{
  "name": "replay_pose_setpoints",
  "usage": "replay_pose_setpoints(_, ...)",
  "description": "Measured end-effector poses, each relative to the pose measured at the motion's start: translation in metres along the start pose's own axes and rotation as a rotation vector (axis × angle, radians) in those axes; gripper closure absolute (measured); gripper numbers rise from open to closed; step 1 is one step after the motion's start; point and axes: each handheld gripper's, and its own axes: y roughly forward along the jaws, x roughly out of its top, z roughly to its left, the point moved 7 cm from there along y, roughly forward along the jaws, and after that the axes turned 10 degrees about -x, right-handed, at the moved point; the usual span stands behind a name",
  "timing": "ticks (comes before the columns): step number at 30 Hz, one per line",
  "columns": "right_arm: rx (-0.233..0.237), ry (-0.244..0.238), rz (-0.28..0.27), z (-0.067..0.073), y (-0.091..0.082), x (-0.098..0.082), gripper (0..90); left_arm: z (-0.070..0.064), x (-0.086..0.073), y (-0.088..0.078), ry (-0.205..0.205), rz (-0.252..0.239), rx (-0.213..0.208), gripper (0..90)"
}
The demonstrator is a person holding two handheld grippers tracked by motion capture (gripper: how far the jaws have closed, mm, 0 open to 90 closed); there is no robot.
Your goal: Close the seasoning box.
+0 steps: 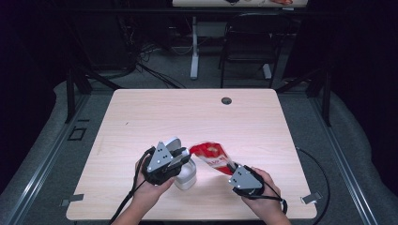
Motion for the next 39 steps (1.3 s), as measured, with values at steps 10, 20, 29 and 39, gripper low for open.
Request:
replay_pose_setpoints(10, 0.004, 0.039, 0.011, 0.000, 0.005, -0.006, 88.6, -0.001, 0.004, 0.004, -0.002, -0.012, -0.007, 70.8)
replay_pose_setpoints(20, 0.004, 0.062, 0.012, 0.004, 0.013, -0.007, 88.5, 0.000, 0.006, 0.005, -0.011, -0.026, -0.009, 71.2)
replay_pose_setpoints(29, 0.020, 0.111, 0.016, 0.006, 0.020, -0.014, 88.6, -0.001, 0.006, 0.010, -0.019, -0.032, -0.014, 71.4)
replay_pose_setpoints(39, 0.046, 0.158, 0.006, 0.010, 0.026, -0.018, 88.4, -0.004, 0.009, 0.012, -0.003, -0.036, -0.010, 71.6)
